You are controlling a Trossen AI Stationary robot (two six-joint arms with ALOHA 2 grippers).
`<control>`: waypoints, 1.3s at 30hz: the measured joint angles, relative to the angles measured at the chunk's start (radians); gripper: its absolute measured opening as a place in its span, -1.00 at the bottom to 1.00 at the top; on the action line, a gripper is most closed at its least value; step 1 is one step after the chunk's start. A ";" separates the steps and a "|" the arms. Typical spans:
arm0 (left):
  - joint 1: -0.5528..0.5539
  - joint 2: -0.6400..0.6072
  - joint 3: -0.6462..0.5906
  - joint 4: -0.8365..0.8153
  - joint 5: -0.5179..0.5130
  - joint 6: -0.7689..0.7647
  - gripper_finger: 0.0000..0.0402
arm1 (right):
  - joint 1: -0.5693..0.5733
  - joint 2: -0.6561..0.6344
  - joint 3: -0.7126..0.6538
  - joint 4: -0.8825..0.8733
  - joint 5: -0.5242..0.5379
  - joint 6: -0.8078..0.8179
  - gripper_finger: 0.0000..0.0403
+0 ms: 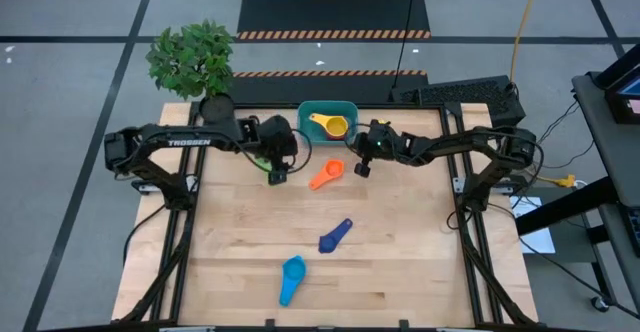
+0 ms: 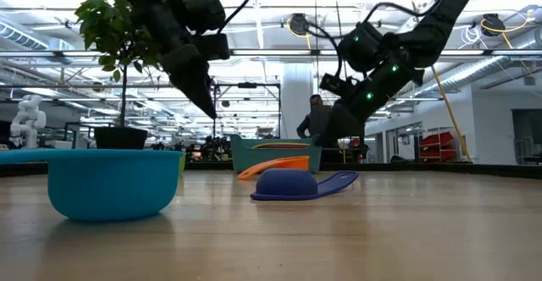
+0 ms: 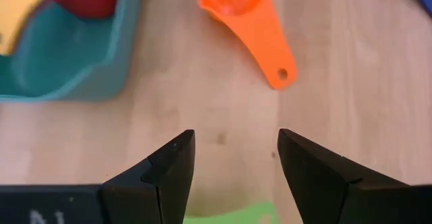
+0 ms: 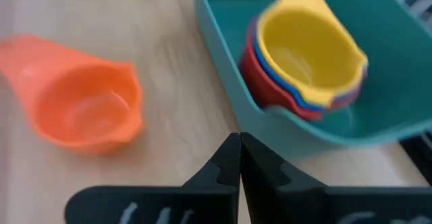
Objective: Nest measuring cups in basket
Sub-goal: Adjust the blue bin on the table
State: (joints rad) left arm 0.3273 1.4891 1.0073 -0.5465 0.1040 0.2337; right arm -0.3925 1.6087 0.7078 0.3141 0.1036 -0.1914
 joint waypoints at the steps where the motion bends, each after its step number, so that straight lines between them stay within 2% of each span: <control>1: -0.007 0.001 0.000 -0.007 0.000 0.000 0.08 | -0.004 0.002 -0.003 -0.005 0.000 -0.002 -1.00; 5: -0.024 0.009 0.000 -0.003 0.000 0.011 0.08 | -0.021 0.033 -0.006 0.039 -0.004 -0.034 -1.00; 12: -0.022 0.008 0.000 0.068 -0.001 0.072 0.07 | -0.067 0.176 0.012 0.155 -0.031 -0.032 -1.00; 18: 0.003 0.017 -0.109 0.376 -0.001 0.178 0.07 | -0.080 0.272 0.090 0.153 -0.070 -0.030 -1.00; 25: 0.074 0.017 -0.197 0.448 0.000 0.232 0.07 | -0.084 0.320 0.150 0.152 -0.083 -0.022 -1.00; 30: 0.146 0.057 -0.267 0.642 -0.003 0.213 0.07 | -0.084 0.322 0.156 0.150 -0.084 -0.005 -1.00; 33: 0.166 0.101 -0.268 0.765 -0.004 0.208 0.07 | -0.084 0.322 0.156 0.147 -0.086 -0.001 -1.00; 39: 0.163 0.160 -0.273 0.841 -0.175 0.244 0.07 | -0.087 0.322 0.156 0.150 -0.108 0.015 -1.00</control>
State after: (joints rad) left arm 0.4908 1.6490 0.7341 0.2942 -0.0708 0.4776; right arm -0.4797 1.9305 0.8642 0.4644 -0.0044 -0.1764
